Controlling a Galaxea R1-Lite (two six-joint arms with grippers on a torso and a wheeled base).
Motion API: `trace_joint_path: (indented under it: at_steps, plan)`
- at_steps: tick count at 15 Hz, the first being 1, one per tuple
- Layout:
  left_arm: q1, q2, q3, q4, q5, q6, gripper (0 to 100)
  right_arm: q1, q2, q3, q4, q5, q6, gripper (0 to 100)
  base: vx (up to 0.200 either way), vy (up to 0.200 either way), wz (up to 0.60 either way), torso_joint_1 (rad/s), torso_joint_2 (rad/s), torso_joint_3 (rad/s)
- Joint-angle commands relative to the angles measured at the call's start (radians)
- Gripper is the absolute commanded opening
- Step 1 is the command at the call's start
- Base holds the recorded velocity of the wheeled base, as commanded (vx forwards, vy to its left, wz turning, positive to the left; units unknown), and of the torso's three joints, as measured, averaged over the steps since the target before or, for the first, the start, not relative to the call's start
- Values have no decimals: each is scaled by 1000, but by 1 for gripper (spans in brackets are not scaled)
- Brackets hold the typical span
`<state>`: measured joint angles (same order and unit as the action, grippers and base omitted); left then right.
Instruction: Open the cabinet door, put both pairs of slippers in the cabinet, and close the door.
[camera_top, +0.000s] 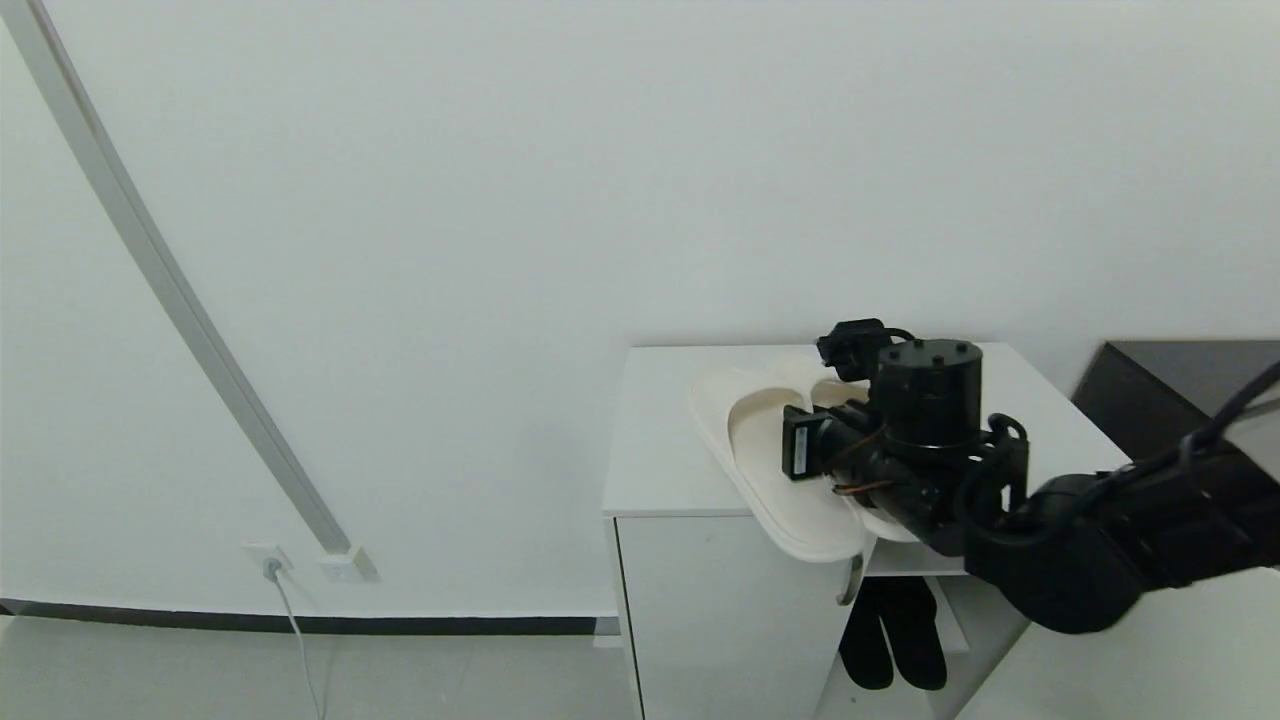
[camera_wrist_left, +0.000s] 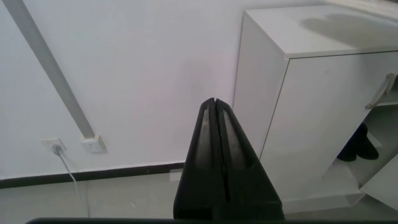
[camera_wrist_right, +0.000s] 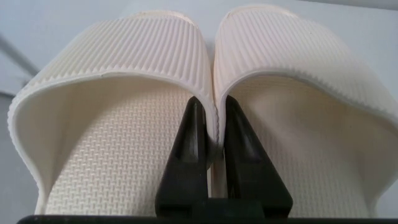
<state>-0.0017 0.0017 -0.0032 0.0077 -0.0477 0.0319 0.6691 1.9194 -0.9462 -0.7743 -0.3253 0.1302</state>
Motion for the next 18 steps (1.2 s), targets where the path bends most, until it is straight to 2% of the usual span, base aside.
trace_joint_path:
  at_steps: [1, 4, 17, 18]
  plan:
    - [0, 1, 0, 0, 0, 0, 0, 63, -191, 152, -5, 26, -1, 0, 0, 0, 0, 0, 0, 0]
    - [0, 1, 0, 0, 0, 0, 0, 83, -229, 199, -2, 28, 0, 0, 0, 0, 0, 0, 0, 0]
    - [0, 1, 0, 0, 0, 0, 0, 99, -224, 230, 0, 28, 0, 0, 0, 0, 0, 0, 0, 0]
    - [0, 1, 0, 0, 0, -1, 0, 99, -223, 230, 0, 28, 0, 0, -200, 0, 0, 2, 12, 2]
